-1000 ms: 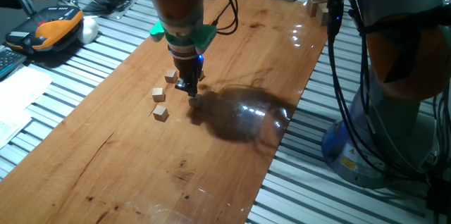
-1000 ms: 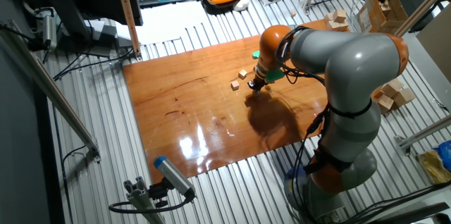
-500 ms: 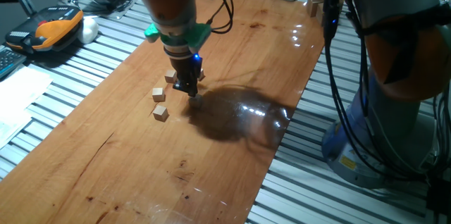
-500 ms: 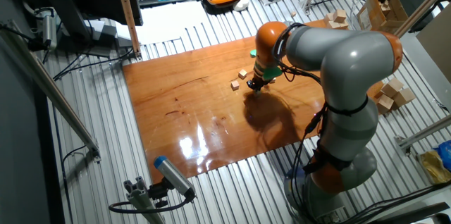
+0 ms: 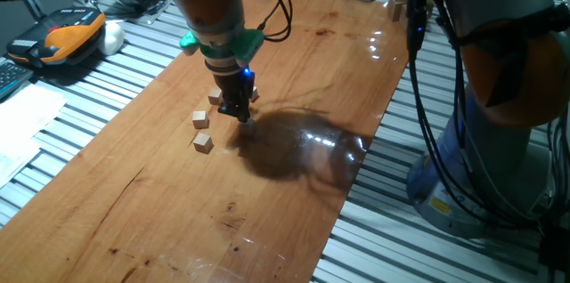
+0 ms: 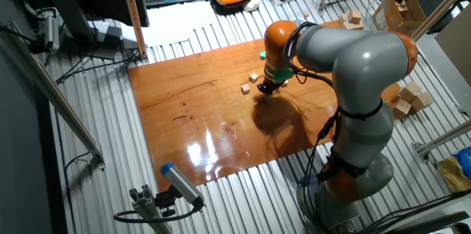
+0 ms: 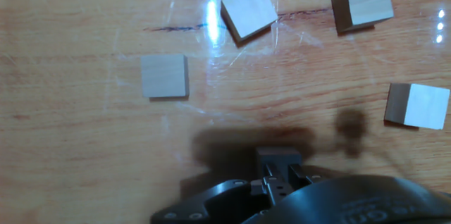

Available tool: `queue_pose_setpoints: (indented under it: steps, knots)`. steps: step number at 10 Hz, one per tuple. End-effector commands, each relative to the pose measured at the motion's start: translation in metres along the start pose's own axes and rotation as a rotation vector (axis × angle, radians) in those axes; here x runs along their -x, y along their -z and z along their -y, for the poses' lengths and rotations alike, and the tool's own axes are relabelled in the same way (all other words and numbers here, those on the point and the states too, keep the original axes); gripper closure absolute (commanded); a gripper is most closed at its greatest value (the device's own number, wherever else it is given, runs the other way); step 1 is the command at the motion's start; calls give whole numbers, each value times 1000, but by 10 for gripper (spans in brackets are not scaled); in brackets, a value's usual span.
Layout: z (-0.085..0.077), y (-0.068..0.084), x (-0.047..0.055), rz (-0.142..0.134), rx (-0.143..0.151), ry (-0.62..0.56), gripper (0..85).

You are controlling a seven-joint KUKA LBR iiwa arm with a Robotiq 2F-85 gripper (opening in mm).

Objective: Stack the blocks in a vertical line of five

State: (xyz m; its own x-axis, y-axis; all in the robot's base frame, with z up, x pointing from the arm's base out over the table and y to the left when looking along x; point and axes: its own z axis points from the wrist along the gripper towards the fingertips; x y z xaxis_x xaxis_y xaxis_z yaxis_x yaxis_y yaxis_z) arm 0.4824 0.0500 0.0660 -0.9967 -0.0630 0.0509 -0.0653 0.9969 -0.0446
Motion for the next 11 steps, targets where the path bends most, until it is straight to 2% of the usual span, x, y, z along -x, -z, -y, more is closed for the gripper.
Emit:
queue_pose_setpoints:
  steps: [1,2,3,4,5,6,8,9,11]
  knots:
    - [0,1,1,-6,3,-4,850]
    - [1,2,2,-9,16,-12,850]
    - [1,2,2,-10,27,-18,680]
    - [0,2,1,-3,22,-33,680]
    - [-1,1,0,6,18,-46,510]
    - [-1,-1,-1,20,13,-50,510]
    - [-4,-5,-3,67,6,-55,510]
    - [-5,-6,-4,78,8,-55,510]
    - [-4,-7,-3,68,16,-50,510]
